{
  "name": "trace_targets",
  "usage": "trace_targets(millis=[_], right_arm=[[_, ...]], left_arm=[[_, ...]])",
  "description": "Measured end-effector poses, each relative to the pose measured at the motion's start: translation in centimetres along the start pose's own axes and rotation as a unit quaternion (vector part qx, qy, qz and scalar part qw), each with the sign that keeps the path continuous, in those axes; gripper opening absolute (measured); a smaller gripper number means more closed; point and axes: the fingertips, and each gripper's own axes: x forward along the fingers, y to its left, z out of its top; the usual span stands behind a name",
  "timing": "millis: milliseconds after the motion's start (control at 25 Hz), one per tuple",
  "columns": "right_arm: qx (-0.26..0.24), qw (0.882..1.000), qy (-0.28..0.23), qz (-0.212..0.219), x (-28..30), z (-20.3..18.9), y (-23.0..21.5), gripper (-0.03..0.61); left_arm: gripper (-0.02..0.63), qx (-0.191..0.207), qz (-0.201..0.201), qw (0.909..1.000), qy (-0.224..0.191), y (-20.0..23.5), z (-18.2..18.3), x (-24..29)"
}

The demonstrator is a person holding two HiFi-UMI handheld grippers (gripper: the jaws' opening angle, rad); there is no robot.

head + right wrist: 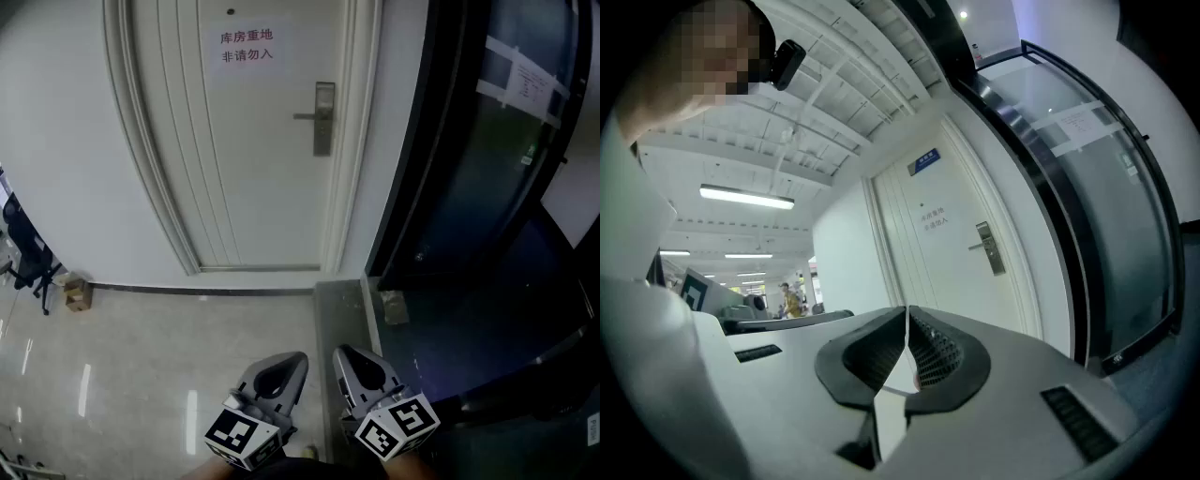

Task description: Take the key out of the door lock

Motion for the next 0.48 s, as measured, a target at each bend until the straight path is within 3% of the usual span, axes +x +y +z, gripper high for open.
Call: trace_targets(millis=[480], right_arm=[[-0.009, 1.0, -0.007, -0.024, 12.0, 1.6, -4.3, 0.017]], left_arm=[[0.003, 0.004, -0.023, 0.9997, -0.009, 10.7, 2.3, 7.5]])
